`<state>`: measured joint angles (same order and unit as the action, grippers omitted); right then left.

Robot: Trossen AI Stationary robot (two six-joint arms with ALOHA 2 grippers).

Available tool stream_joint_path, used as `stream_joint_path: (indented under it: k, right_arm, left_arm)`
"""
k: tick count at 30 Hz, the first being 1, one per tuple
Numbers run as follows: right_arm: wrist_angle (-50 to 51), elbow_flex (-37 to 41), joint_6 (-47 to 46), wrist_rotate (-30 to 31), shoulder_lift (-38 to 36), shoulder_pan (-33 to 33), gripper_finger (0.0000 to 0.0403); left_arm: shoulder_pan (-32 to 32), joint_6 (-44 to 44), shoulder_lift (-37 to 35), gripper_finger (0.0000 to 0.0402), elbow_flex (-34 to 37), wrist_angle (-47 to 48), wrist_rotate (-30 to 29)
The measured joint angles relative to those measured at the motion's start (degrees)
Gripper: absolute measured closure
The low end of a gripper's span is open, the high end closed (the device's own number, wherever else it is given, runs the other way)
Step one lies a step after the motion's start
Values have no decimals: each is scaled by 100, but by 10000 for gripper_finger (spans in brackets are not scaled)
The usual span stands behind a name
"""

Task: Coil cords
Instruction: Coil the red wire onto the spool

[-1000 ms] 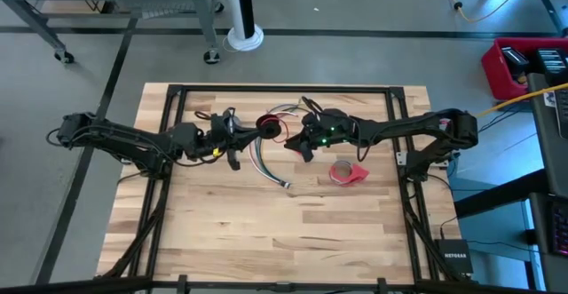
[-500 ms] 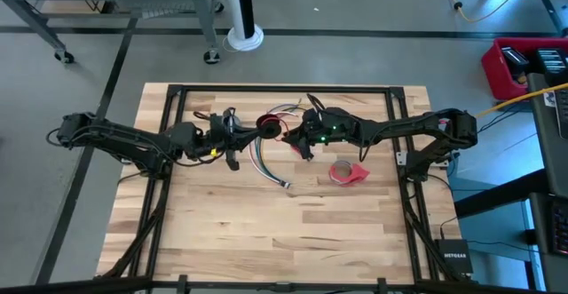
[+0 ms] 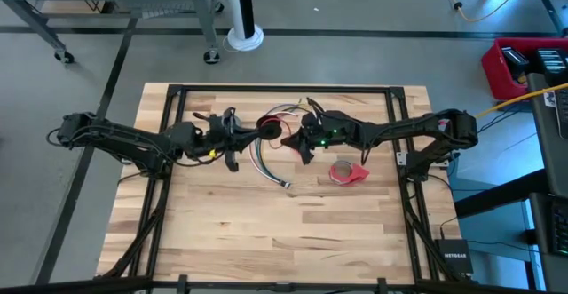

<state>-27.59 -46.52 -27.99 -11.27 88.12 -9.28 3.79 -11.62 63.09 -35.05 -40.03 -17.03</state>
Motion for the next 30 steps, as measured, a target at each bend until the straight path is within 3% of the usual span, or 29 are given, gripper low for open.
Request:
stream_joint_path:
  k: [8,12,19,24,30]
  right_arm:
    - [-616,-1,247,-61,163,149,391]
    - [-1078,0,296,-76,407,140,379]
    - [-1680,-2,919,16,656,138,391]
    - [-2135,-15,1322,16,704,138,388]
    - [-1997,-319,1640,-341,704,140,392]
  left_arm:
    - [-1,7,0,401,0,-10,111]
    - [-2,9,4,401,0,-196,483]
    - [-2,-90,4,401,0,-718,1172]
    - [-2,-341,68,401,0,-729,1204]
    - [-2,-446,450,401,0,-1007,1201]
